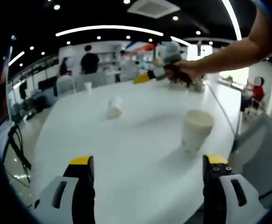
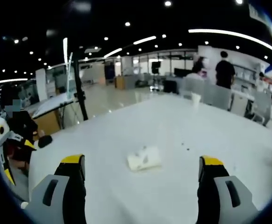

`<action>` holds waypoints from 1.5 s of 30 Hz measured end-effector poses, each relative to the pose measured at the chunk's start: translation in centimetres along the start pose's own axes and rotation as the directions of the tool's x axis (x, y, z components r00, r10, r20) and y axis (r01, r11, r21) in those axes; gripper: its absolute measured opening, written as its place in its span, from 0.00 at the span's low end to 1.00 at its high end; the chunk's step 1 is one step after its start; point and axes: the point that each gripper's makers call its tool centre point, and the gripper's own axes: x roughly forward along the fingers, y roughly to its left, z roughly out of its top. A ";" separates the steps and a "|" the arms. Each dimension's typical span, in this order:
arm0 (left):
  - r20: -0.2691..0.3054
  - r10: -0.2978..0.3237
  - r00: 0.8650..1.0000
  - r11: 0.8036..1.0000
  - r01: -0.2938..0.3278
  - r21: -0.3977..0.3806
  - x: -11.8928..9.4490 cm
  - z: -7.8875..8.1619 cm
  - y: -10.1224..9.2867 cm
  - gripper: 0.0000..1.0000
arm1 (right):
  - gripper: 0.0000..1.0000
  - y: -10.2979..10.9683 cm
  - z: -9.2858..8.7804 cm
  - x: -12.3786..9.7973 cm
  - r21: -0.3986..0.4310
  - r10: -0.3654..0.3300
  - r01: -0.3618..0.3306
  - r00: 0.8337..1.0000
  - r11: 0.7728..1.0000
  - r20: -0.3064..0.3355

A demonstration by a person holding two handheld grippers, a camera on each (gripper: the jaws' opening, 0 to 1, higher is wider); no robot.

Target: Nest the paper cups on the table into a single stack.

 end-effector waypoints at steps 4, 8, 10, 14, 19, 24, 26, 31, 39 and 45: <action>-0.004 0.003 1.000 1.000 -0.003 -0.006 0.0 -0.1 0.0 0.94 | 1.00 -0.8 1.1 1.5 0.002 -0.001 0.001 1.000 1.000 0.000; -0.008 0.004 1.000 1.000 -0.004 -0.008 0.0 -0.2 0.0 0.94 | 1.00 -1.4 1.6 3.0 0.017 -0.006 0.006 1.000 1.000 -0.005; -0.010 0.004 1.000 1.000 -0.005 -0.009 0.0 -0.2 0.1 0.94 | 1.00 -1.6 1.8 3.6 0.040 -0.011 0.011 1.000 0.999 -0.001; -0.015 0.003 1.000 1.000 -0.003 -0.013 0.1 -0.4 0.1 0.94 | 1.00 -2.3 2.2 4.9 0.098 -0.021 0.021 1.000 0.995 -0.001; -0.023 -0.002 1.000 1.000 0.002 -0.029 0.2 -0.6 0.1 0.95 | 1.00 -2.5 1.9 6.1 0.109 -0.031 0.033 0.999 0.993 -0.015; -0.026 -0.009 1.000 1.000 0.008 -0.029 0.3 -0.7 -0.1 0.94 | 1.00 -3.6 -0.5 6.6 0.212 -0.103 0.112 0.993 0.971 -0.052; -0.025 -0.012 1.000 0.999 0.011 -0.032 0.3 -0.6 -0.2 0.94 | 1.00 -3.9 -1.5 6.9 0.273 -0.120 0.133 0.991 0.953 -0.064; -0.025 -0.015 1.000 0.999 0.014 -0.044 0.3 -0.8 -0.2 0.94 | 0.99 -4.5 -3.9 7.7 0.423 -0.141 0.171 0.985 0.890 -0.102; -0.026 -0.023 0.999 0.999 0.022 -0.047 0.3 -0.8 -0.4 0.94 | 0.89 -3.0 -4.7 9.4 0.456 -0.098 0.150 0.986 0.877 -0.136; -0.029 -0.028 0.999 0.998 0.026 -0.057 0.5 -1.1 -0.3 0.93 | 0.85 -1.7 -4.6 10.6 0.420 -0.080 0.141 0.984 0.896 -0.160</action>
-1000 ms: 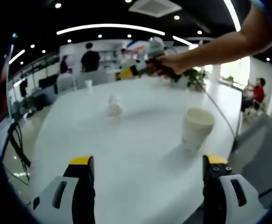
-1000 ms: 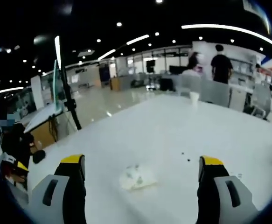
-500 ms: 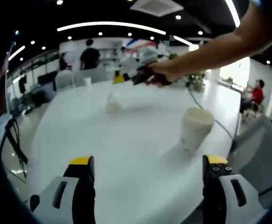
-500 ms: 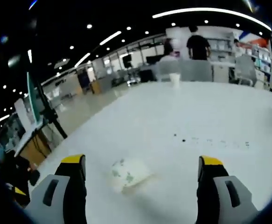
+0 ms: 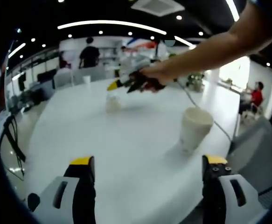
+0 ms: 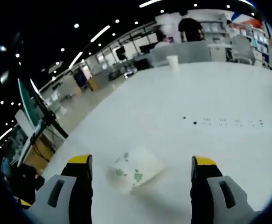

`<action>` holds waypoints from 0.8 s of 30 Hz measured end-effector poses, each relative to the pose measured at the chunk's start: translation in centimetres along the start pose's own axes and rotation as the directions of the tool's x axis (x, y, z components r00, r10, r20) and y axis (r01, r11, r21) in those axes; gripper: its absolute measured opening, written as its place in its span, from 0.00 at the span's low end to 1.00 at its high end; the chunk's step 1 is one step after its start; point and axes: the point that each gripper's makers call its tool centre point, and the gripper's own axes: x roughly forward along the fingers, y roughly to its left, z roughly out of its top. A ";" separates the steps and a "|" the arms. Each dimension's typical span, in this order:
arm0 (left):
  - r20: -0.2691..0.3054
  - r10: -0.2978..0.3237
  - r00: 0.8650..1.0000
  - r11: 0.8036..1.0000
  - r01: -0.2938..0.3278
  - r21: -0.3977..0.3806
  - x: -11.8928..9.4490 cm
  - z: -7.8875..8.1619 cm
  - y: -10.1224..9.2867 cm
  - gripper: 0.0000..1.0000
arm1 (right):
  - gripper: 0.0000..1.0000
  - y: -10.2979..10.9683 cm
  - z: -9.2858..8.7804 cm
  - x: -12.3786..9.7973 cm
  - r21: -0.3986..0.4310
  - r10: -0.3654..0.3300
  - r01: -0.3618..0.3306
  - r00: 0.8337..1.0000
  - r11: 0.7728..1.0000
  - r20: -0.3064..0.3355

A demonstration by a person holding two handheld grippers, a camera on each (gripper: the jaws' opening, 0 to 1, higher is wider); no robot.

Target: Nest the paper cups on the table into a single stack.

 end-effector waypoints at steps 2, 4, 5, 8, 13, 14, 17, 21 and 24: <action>0.000 -0.001 1.000 1.000 0.001 0.000 0.0 0.0 0.0 0.93 | 0.84 0.3 -0.1 0.2 -0.006 -0.005 0.005 1.000 1.000 -0.007; -0.002 -0.004 1.000 1.000 0.004 0.001 0.1 -0.1 0.0 0.93 | 0.83 0.4 -0.1 0.8 -0.019 -0.001 0.001 1.000 1.000 -0.012; -0.003 -0.006 1.000 1.000 0.006 -0.001 0.2 -0.2 0.0 0.93 | 0.82 0.4 0.0 1.1 -0.031 0.007 -0.008 1.000 0.999 -0.009; 0.000 -0.008 1.000 1.000 0.008 -0.003 0.2 -0.1 0.0 0.93 | 0.75 0.6 -0.2 1.4 -0.100 0.022 -0.025 0.999 0.995 -0.030; 0.000 -0.006 1.000 1.000 0.006 -0.014 0.2 -0.2 0.2 0.92 | 0.64 0.8 -0.1 2.0 -0.198 0.065 -0.073 0.997 0.977 -0.047; 0.002 -0.005 1.000 1.000 0.005 -0.015 0.2 -0.2 0.2 0.92 | 0.64 0.8 0.0 2.3 -0.188 0.072 -0.081 0.996 0.979 -0.053; 0.001 -0.006 1.000 1.000 0.006 -0.018 0.3 -0.2 0.2 0.91 | 0.64 0.4 -0.2 2.5 -0.195 0.045 -0.059 0.996 0.979 -0.072; 0.000 -0.007 1.000 1.000 0.007 -0.023 0.3 -0.2 0.3 0.91 | 0.53 -0.1 -0.4 2.8 -0.248 0.034 -0.055 0.995 0.967 -0.089; -0.002 -0.006 1.000 1.000 0.006 -0.021 0.3 -0.2 0.3 0.91 | 0.47 -0.2 -0.4 3.0 -0.278 0.059 -0.081 0.994 0.957 -0.087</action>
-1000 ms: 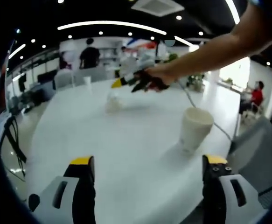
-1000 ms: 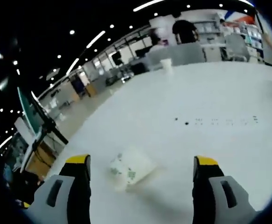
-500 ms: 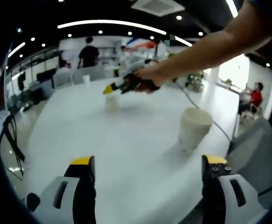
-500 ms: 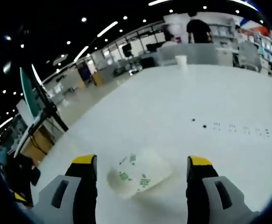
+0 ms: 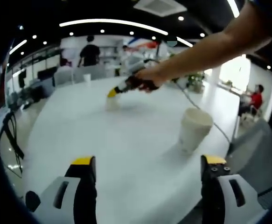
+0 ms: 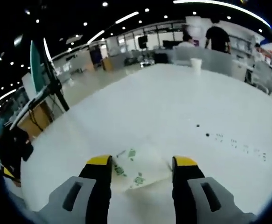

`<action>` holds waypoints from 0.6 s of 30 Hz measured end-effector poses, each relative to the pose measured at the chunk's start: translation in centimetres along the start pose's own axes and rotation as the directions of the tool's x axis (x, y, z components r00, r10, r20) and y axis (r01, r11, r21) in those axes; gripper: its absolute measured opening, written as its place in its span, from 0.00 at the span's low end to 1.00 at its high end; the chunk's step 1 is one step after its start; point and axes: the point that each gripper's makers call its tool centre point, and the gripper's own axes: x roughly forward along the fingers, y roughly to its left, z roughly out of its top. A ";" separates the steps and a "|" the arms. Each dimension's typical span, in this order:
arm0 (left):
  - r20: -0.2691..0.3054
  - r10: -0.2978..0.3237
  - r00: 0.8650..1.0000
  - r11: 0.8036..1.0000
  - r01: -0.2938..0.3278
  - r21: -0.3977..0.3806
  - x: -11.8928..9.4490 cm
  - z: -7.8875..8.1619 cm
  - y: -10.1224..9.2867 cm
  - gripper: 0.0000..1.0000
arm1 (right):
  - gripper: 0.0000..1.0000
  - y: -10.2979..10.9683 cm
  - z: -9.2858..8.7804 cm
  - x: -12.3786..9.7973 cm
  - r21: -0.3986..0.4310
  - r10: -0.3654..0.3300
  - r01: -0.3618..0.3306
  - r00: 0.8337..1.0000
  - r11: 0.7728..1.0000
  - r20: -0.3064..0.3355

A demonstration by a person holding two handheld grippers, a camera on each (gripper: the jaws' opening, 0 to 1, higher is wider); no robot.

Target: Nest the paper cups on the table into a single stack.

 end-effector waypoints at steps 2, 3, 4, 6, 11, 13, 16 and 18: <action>-0.001 -0.003 1.000 1.000 0.003 0.000 0.0 0.0 -0.1 0.90 | 0.45 -0.2 0.1 0.0 -0.001 0.018 -0.018 1.000 1.000 0.001; -0.002 -0.004 1.000 1.000 0.004 0.001 0.0 0.0 -0.1 0.90 | 0.44 0.3 0.1 -0.1 -0.006 0.037 -0.037 0.999 0.999 0.002; -0.002 -0.004 1.000 1.000 0.004 0.002 0.0 0.0 -0.1 0.90 | 0.42 1.0 0.2 -0.2 -0.032 0.081 -0.080 0.997 0.996 0.007; 0.001 -0.003 1.000 1.000 0.003 0.001 0.0 0.1 -0.1 0.90 | 0.39 1.7 -0.1 -0.6 -0.052 0.095 -0.095 0.995 0.994 0.006; 0.001 -0.003 1.000 1.000 0.003 0.002 0.0 0.0 -0.1 0.90 | 0.32 2.2 -0.3 -1.5 -0.020 0.117 -0.117 0.993 0.993 0.010; -0.001 -0.002 1.000 1.000 0.002 0.003 0.0 0.0 0.0 0.90 | 0.28 2.2 -0.4 -1.7 -0.017 0.123 -0.123 0.992 0.992 0.011; 0.001 -0.001 1.000 1.000 0.001 0.003 0.0 0.0 0.0 0.90 | 0.25 2.8 -0.8 -2.1 -0.036 0.156 -0.156 0.988 0.987 -0.002; -0.001 -0.002 1.000 1.000 0.002 0.005 0.0 -0.1 0.0 0.90 | 0.24 3.2 -1.0 -2.3 -0.054 0.173 -0.173 0.985 0.983 -0.006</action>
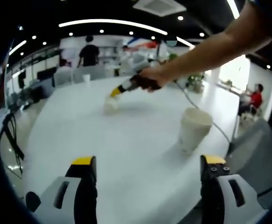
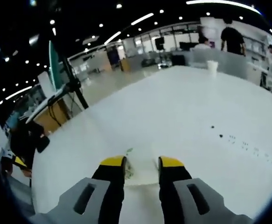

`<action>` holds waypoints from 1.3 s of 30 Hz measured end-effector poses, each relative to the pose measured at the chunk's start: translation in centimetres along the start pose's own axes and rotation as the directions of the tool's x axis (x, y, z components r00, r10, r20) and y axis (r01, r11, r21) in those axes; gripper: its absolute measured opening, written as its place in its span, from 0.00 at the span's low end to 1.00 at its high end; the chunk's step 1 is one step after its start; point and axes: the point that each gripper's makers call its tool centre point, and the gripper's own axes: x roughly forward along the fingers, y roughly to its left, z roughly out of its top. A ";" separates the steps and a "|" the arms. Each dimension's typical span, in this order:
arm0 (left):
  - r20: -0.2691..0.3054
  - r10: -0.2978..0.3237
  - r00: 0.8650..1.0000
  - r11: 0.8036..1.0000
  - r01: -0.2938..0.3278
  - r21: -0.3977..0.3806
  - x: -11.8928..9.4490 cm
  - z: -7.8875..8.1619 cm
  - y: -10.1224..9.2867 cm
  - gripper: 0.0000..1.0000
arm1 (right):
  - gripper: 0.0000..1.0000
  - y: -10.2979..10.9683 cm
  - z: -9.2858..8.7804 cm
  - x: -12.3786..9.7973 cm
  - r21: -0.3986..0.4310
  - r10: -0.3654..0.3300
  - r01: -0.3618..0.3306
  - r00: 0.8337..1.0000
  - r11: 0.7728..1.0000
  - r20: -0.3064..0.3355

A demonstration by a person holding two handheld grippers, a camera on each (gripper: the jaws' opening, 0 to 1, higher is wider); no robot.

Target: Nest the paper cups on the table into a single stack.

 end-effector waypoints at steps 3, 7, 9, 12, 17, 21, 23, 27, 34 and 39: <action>-0.003 -0.005 1.000 1.000 0.005 0.003 0.0 -0.1 -0.1 0.90 | 0.18 1.0 -0.2 -0.6 0.001 0.022 -0.022 1.000 1.000 -0.004; -0.005 -0.004 1.000 1.000 0.004 0.002 0.0 -0.1 0.0 0.89 | 0.11 1.8 -0.3 -1.2 0.003 0.044 -0.044 0.999 0.999 -0.009; -0.005 -0.005 1.000 1.000 0.005 0.003 0.0 -0.1 -0.1 0.89 | 0.10 1.6 -0.2 -1.2 0.008 0.056 -0.056 0.998 0.998 -0.013; -0.006 -0.005 1.000 1.000 0.005 0.006 -0.1 0.0 -0.1 0.89 | 0.07 1.8 -0.1 -1.5 0.013 0.077 -0.077 0.997 0.997 -0.008; -0.005 -0.004 1.000 1.000 0.004 0.008 -0.1 0.0 -0.1 0.89 | 0.04 2.6 0.3 -2.1 -0.006 0.085 -0.085 0.996 0.996 0.009; -0.005 -0.006 1.000 1.000 0.006 0.010 -0.1 0.0 -0.1 0.89 | 0.00 3.5 1.1 -2.9 -0.054 0.083 -0.082 0.996 0.995 0.020; -0.006 -0.005 1.000 1.000 0.005 0.007 -0.1 0.0 -0.1 0.90 | 0.00 3.3 1.2 -3.0 -0.095 0.069 -0.068 0.998 0.993 0.002; -0.004 -0.006 1.000 1.000 0.006 0.008 -0.1 0.1 -0.1 0.90 | 0.00 3.7 1.3 -3.7 -0.133 0.056 -0.058 0.998 0.989 -0.015; 0.000 -0.010 1.000 1.000 0.010 0.005 -0.1 0.3 -0.4 0.91 | 0.00 2.9 2.4 -4.4 -0.181 0.030 -0.037 0.999 0.983 -0.044; -0.001 -0.006 1.000 1.000 0.006 0.020 -0.1 0.4 -0.5 0.93 | 0.00 2.5 2.7 -5.1 -0.210 -0.001 -0.018 0.996 0.977 -0.091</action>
